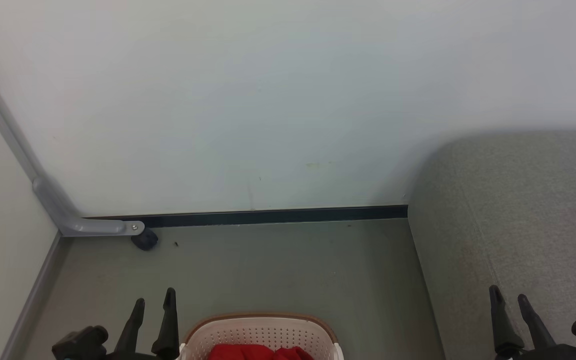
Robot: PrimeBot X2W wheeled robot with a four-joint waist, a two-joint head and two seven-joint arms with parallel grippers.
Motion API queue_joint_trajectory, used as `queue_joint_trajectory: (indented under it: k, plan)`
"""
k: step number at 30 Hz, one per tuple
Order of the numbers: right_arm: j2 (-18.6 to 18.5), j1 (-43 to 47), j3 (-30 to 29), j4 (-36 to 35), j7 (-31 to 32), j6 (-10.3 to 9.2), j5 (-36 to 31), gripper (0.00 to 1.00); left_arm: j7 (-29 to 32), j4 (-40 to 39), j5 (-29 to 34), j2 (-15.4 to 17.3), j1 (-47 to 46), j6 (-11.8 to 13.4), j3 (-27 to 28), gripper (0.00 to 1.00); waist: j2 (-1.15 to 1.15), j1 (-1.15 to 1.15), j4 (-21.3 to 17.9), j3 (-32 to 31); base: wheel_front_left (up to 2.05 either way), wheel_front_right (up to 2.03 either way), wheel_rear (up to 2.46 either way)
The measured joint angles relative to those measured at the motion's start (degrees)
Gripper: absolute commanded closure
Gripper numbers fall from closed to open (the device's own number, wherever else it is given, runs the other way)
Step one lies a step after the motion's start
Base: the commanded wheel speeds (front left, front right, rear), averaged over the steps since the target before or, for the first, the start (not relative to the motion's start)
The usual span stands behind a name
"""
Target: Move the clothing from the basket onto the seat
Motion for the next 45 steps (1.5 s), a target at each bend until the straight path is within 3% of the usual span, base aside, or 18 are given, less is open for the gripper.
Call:
queue_joint_trajectory:
  k: [29, 45]
  plan:
    - [-2.81, -1.15, 8.04, 2.35, -6.16, -2.72, -21.68, 0.0, -6.27, 4.16, 20.06, -0.77, -0.02, 5.13, -2.82, 0.0, 0.0, 0.0, -0.4, 0.15, 0.0, 0.0, 0.0]
    - [-2.85, -1.2, 7.82, 3.0, -6.52, -2.96, -22.18, 0.0, -6.33, 6.24, 20.19, -1.62, -0.05, 5.14, -2.32, 0.0, 0.0, 0.0, -0.32, 0.27, 0.0, 0.0, 0.0]
